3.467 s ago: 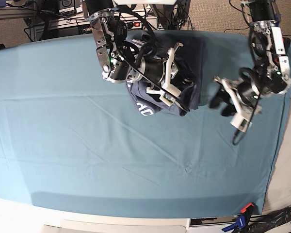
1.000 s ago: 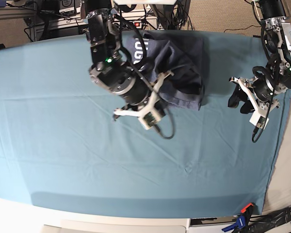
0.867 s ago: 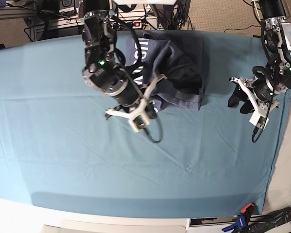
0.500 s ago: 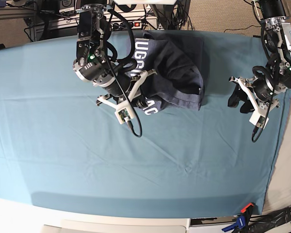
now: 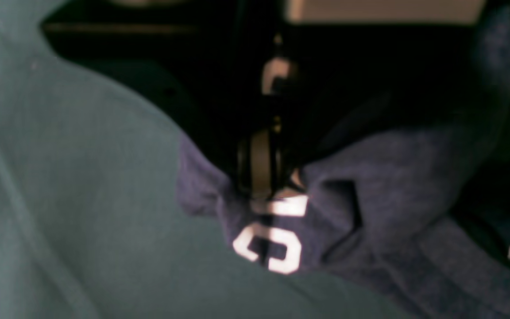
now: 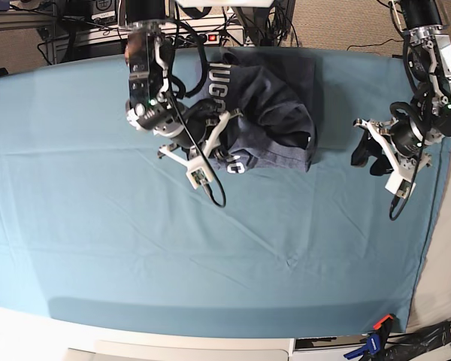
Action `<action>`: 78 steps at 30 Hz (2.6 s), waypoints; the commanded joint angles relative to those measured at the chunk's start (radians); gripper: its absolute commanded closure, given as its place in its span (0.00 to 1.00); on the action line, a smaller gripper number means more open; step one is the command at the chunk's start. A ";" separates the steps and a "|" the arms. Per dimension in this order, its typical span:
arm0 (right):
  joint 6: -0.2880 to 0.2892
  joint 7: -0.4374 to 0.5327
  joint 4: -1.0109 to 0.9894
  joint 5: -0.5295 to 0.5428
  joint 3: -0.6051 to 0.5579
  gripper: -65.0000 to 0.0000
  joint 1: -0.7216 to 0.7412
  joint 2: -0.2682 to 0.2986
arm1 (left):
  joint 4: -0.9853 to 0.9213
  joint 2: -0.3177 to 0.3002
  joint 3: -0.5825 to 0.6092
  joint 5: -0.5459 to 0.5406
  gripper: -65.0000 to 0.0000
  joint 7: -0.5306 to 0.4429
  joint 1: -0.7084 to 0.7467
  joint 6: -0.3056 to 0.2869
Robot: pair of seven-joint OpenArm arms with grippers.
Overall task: Fold the T-shirt properly
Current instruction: 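Press the right gripper onto the stack's lettered edge, holding it down, then move the left gripper over the stack and grasp its fabric edge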
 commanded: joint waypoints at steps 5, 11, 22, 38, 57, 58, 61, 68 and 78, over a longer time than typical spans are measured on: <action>0.002 0.018 0.002 -0.014 -0.002 1.00 0.059 -0.005 | 0.019 -0.006 -0.008 -0.018 0.57 -0.020 -0.005 -0.003; 0.002 0.010 0.002 0.000 -0.002 1.00 0.098 -0.005 | 0.019 -0.006 -0.008 -0.093 0.57 0.027 0.048 -0.003; 0.030 -0.024 0.002 0.039 -0.003 1.00 0.101 -0.005 | 0.175 0.002 -0.008 -0.163 0.57 0.046 0.222 -0.003; 0.033 -0.023 0.002 0.039 -0.003 1.00 0.102 -0.004 | 0.507 0.139 0.169 -0.069 0.59 -0.055 0.402 -0.031; 0.033 -0.021 0.002 0.028 -0.003 1.00 0.101 -0.004 | 0.295 0.168 0.511 0.248 0.59 -0.178 0.239 0.004; 0.033 -0.021 0.002 0.028 -0.003 1.00 0.101 -0.004 | 0.283 0.168 0.510 0.248 0.59 -0.178 0.228 0.004; 0.034 -0.021 0.002 0.027 -0.003 1.00 0.101 -0.004 | 0.272 0.169 0.511 0.248 0.59 -0.178 0.203 0.004; 0.033 -0.021 0.002 0.017 -0.003 1.00 0.101 -0.004 | 0.271 0.168 0.510 0.254 0.72 -0.164 0.203 0.005; 0.033 -0.021 0.002 0.001 -0.002 1.00 0.101 -0.004 | 0.271 0.165 0.510 0.270 1.00 -0.119 0.241 0.058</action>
